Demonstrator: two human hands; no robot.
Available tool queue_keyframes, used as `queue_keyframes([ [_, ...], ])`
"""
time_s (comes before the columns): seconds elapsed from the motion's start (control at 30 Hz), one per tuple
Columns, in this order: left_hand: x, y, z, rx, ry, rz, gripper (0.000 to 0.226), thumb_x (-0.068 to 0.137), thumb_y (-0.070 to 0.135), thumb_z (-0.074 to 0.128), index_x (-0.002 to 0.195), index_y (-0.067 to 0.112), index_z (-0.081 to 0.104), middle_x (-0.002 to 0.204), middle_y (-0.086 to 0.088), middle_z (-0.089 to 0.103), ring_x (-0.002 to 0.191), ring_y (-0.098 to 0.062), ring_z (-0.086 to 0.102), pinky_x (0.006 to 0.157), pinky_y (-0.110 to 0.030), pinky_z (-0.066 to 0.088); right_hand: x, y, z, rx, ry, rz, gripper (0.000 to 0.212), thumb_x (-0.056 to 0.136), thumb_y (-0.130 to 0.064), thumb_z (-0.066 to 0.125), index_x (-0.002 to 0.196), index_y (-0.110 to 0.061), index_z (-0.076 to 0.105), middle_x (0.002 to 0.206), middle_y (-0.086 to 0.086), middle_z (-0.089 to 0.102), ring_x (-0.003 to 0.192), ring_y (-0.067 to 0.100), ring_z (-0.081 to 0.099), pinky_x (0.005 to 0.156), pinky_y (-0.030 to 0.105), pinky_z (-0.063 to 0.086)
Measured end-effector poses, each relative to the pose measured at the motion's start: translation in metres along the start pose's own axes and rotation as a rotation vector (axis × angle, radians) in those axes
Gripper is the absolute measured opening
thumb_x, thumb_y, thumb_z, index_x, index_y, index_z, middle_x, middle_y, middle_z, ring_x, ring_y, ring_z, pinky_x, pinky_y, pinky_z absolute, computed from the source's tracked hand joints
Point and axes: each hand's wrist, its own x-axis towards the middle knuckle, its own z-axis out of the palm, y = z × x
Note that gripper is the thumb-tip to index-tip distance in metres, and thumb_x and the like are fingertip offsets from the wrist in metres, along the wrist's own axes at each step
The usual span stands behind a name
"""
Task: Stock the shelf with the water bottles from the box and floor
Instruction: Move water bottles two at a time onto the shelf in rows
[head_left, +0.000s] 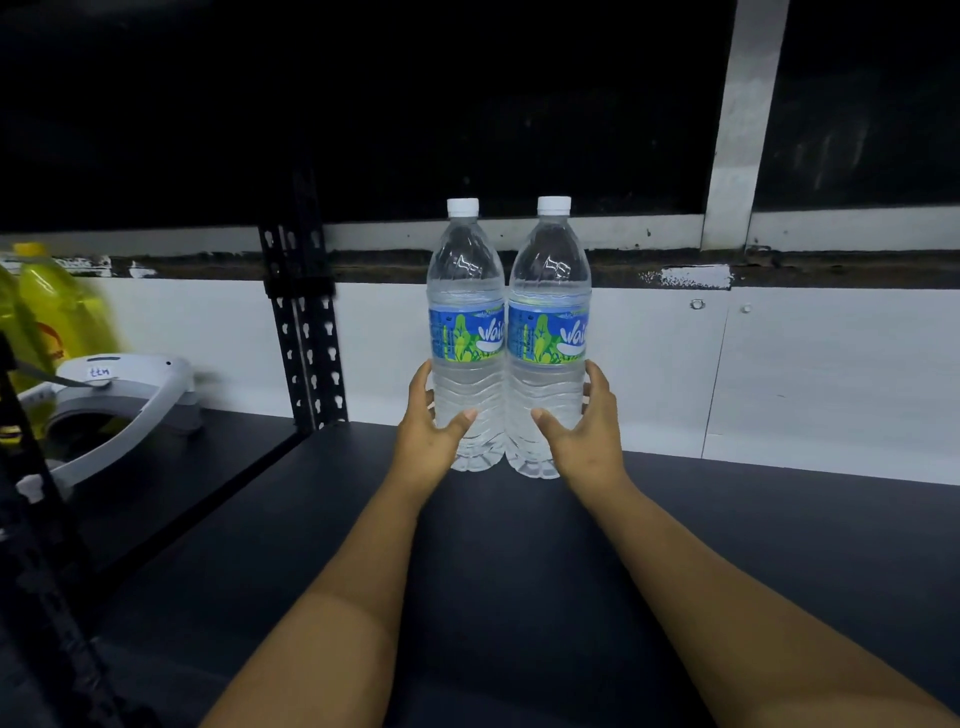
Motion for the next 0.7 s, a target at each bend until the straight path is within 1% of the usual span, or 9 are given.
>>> queue_keyframes([
  [0.1, 0.001, -0.004, -0.001, -0.015, -0.020, -0.033, 0.076, 0.090, 0.014, 0.067, 0.148, 0.036, 0.023, 0.133, 0.005, 0.051, 0.124, -0.013, 0.051, 0.107, -0.043, 0.043, -0.001, 0.003, 0.001, -0.013, 0.006, 0.021, 0.087, 0.080, -0.023, 0.076, 0.149, -0.025, 0.024, 0.140, 0.005, 0.038, 0.131, 0.021, 0.038, 0.110, 0.044, 0.035],
  [0.2, -0.002, -0.004, 0.004, 0.054, -0.011, -0.021, 0.091, 0.079, 0.034, 0.076, 0.149, 0.039, 0.017, 0.144, 0.002, 0.043, 0.132, -0.014, 0.045, 0.110, -0.045, 0.038, -0.003, 0.004, 0.001, 0.020, -0.035, 0.006, 0.090, 0.081, -0.021, 0.076, 0.151, -0.028, 0.019, 0.146, 0.000, 0.034, 0.137, 0.017, 0.032, 0.113, 0.040, 0.031],
  [0.23, -0.003, -0.005, 0.006, 0.096, -0.008, -0.008, 0.098, 0.076, 0.038, 0.079, 0.150, 0.039, 0.014, 0.146, 0.001, 0.038, 0.134, -0.014, 0.040, 0.112, -0.042, 0.035, -0.005, 0.003, 0.000, 0.044, -0.065, -0.001, 0.093, 0.081, -0.018, 0.076, 0.151, -0.028, 0.017, 0.147, -0.005, 0.034, 0.138, 0.014, 0.032, 0.113, 0.037, 0.030],
  [0.33, -0.002, -0.003, 0.008, 0.185, 0.024, -0.013, 0.102, 0.077, 0.028, 0.080, 0.153, 0.031, 0.011, 0.144, -0.006, 0.031, 0.134, -0.017, 0.034, 0.107, -0.033, 0.030, -0.006, 0.004, -0.001, 0.036, -0.120, -0.016, 0.100, 0.080, -0.014, 0.075, 0.153, -0.028, 0.009, 0.150, -0.010, 0.034, 0.136, 0.011, 0.036, 0.112, 0.035, 0.032],
  [0.37, -0.001, -0.004, 0.008, 0.186, 0.026, 0.000, 0.099, 0.078, 0.028, 0.078, 0.152, 0.031, 0.013, 0.145, -0.005, 0.033, 0.135, -0.018, 0.035, 0.109, -0.035, 0.031, -0.006, 0.006, 0.000, 0.010, -0.109, -0.026, 0.102, 0.079, -0.015, 0.076, 0.154, -0.027, 0.008, 0.151, -0.008, 0.035, 0.137, 0.012, 0.036, 0.111, 0.033, 0.032],
  [0.43, -0.001, -0.004, 0.003, 0.187, -0.013, 0.027, 0.095, 0.076, 0.039, 0.073, 0.151, 0.035, 0.015, 0.148, 0.003, 0.038, 0.136, -0.017, 0.038, 0.112, -0.045, 0.034, -0.006, 0.006, 0.001, -0.032, -0.070, -0.040, 0.104, 0.078, -0.017, 0.079, 0.154, -0.023, 0.008, 0.148, 0.000, 0.037, 0.135, 0.013, 0.036, 0.104, 0.025, 0.030],
  [0.5, 0.000, -0.007, -0.001, 0.179, -0.075, 0.028, 0.094, 0.073, 0.048, 0.067, 0.150, 0.040, 0.014, 0.149, 0.011, 0.039, 0.136, -0.015, 0.041, 0.111, -0.049, 0.037, -0.007, 0.005, 0.003, -0.061, -0.038, -0.059, 0.105, 0.077, -0.017, 0.079, 0.154, -0.022, 0.008, 0.146, 0.004, 0.039, 0.133, 0.014, 0.034, 0.100, 0.020, 0.026],
  [0.6, -0.001, -0.006, -0.001, 0.188, -0.086, 0.030, 0.094, 0.073, 0.051, 0.066, 0.150, 0.042, 0.013, 0.150, 0.012, 0.037, 0.136, -0.014, 0.040, 0.111, -0.049, 0.037, -0.008, 0.006, 0.004, -0.042, -0.035, -0.060, 0.103, 0.077, -0.016, 0.078, 0.154, -0.023, 0.010, 0.145, 0.003, 0.037, 0.135, 0.014, 0.031, 0.102, 0.023, 0.027],
  [0.7, 0.000, -0.004, 0.005, 0.202, -0.017, 0.048, 0.100, 0.071, 0.049, 0.076, 0.150, 0.034, 0.017, 0.148, 0.004, 0.038, 0.138, -0.014, 0.034, 0.112, -0.048, 0.034, -0.008, 0.006, 0.003, 0.046, -0.052, -0.038, 0.095, 0.081, -0.011, 0.071, 0.154, -0.026, 0.012, 0.151, -0.004, 0.034, 0.138, 0.013, 0.031, 0.113, 0.034, 0.030],
])
